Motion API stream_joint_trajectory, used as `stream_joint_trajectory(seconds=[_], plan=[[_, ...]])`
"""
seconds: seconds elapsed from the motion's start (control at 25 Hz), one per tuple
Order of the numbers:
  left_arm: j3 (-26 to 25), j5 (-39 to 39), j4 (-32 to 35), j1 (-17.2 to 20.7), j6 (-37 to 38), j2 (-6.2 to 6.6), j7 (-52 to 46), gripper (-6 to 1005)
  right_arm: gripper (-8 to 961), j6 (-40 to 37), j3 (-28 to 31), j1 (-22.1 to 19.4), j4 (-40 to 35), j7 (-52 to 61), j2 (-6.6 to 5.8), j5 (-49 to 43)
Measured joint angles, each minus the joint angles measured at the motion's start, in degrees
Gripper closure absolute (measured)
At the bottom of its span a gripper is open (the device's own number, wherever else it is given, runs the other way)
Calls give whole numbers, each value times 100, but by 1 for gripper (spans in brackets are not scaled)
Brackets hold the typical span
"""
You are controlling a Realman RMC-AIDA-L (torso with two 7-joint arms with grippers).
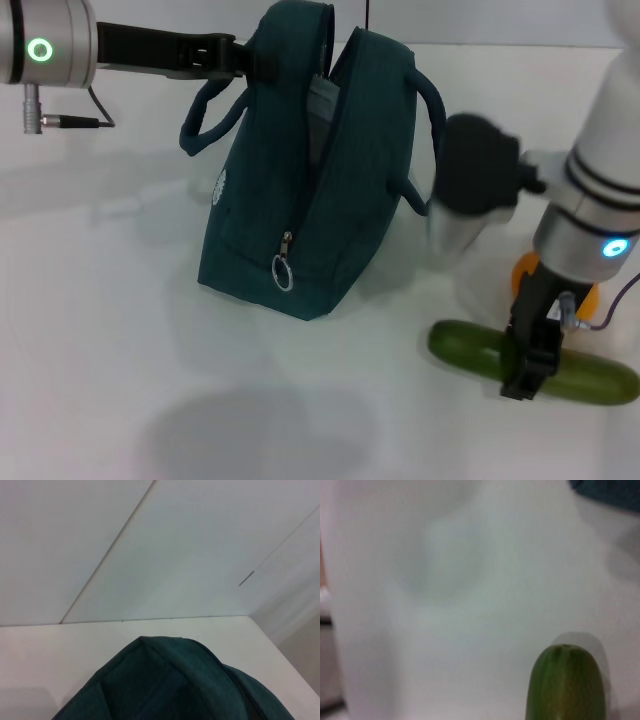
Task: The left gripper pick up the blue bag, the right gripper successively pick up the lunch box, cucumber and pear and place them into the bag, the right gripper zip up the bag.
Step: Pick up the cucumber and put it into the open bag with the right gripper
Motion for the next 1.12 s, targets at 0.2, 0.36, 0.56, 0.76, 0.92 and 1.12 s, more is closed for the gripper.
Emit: stream_joint_trajectory(seconds=[0.2,0.36,0.56,0.76,0.92,1.12], plan=[[1,-1,0,29,7,0,3,915,357,-524,1993,-533,-26,-921,-16,232],[-9,-1,-6,50,29,-48,-90,915,355,-1532,4738,-1035,273,-2187,-116,1221],[-27,-159,-6,42,175,-64,-115,914,353,-2159,6831,-1522,1416,-3937,-373,3403],[-27,-379,-5,22,286,-26,-116,914,350,-2032,6964,-1993,1953,-5669,-155,4898],[-17,-387,-5,-37,290,-23,-134,913,348,-1846,6306,-2021,2520,-7219,13,5820],[0,-386,-5,-73,290,-26,-220,913,346,-1282,4723,-1665,3312,-8799,28,6662]])
